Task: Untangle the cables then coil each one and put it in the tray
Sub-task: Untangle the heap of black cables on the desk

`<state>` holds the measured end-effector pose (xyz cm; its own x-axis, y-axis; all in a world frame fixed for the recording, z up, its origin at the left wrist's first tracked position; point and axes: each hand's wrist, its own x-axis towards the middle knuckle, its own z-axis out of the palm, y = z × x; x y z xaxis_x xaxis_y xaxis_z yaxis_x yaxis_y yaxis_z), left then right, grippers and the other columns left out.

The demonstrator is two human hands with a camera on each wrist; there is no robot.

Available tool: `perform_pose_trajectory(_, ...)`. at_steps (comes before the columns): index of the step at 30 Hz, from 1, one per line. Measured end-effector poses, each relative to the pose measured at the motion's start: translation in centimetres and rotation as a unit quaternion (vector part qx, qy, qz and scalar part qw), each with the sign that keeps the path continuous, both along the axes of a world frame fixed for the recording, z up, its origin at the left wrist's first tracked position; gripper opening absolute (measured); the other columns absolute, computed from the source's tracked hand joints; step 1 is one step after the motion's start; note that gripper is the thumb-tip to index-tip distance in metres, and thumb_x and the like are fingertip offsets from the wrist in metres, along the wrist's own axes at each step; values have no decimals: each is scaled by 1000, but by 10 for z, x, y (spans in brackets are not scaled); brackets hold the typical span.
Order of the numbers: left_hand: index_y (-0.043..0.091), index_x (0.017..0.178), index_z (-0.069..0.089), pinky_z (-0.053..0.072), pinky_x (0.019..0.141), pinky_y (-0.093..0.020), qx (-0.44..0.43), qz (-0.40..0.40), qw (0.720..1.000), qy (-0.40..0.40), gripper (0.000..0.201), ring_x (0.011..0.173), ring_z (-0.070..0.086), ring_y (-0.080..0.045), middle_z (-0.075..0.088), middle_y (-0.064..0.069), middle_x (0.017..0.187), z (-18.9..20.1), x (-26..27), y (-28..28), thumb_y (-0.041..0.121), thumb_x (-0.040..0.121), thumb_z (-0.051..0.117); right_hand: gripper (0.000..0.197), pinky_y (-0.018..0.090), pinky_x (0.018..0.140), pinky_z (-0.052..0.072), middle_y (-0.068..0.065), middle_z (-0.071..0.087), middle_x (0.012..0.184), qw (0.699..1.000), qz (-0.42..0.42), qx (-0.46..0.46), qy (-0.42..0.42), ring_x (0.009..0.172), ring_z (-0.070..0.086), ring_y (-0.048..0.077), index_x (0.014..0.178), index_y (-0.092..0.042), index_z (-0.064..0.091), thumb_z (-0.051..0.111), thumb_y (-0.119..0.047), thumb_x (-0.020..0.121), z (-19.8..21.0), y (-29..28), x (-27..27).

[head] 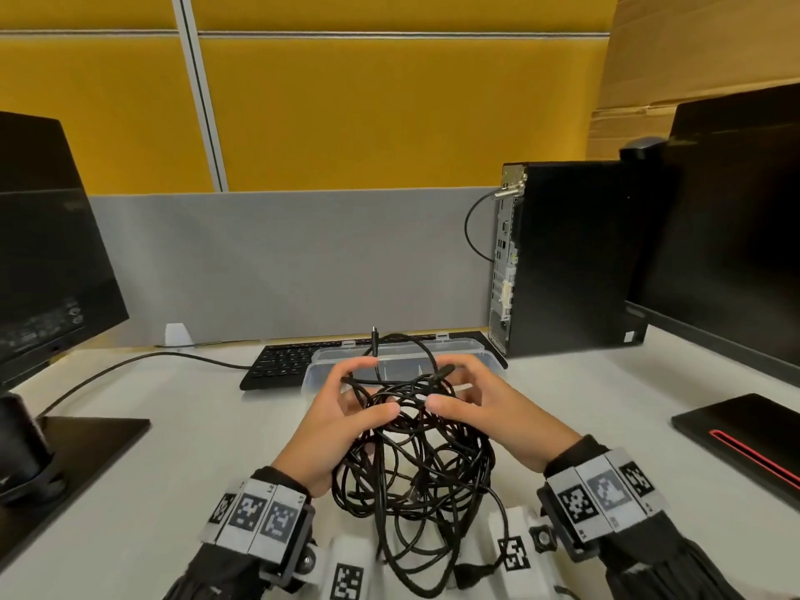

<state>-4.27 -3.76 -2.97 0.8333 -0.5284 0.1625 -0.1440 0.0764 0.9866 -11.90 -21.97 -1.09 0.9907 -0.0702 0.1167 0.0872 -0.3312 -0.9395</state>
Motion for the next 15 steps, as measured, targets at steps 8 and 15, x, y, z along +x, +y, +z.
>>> perform_pose_trajectory(8, 25, 102, 51, 56, 64, -34, -83, 98, 992, -12, 44, 78, 68, -21, 67, -10, 89, 0, 2, -3, -7, 76, 67, 87, 37, 76, 58, -8, 35, 133, 993, 38, -64, 89, 112, 55, 19, 133, -48, 23, 74, -48, 63, -1, -12, -11)
perform_pose_trajectory(15, 19, 97, 49, 50, 43, -21, -219, 72, 969, 85, 31, 54, 64, -8, 65, 0, 72, 6, 2, -3, -7, 83, 56, 44, 37, 80, 57, -1, 51, 125, 998, 16, 32, -52, 104, 63, 16, 122, -37, 48, 64, -21, 85, 3, -16, -12)
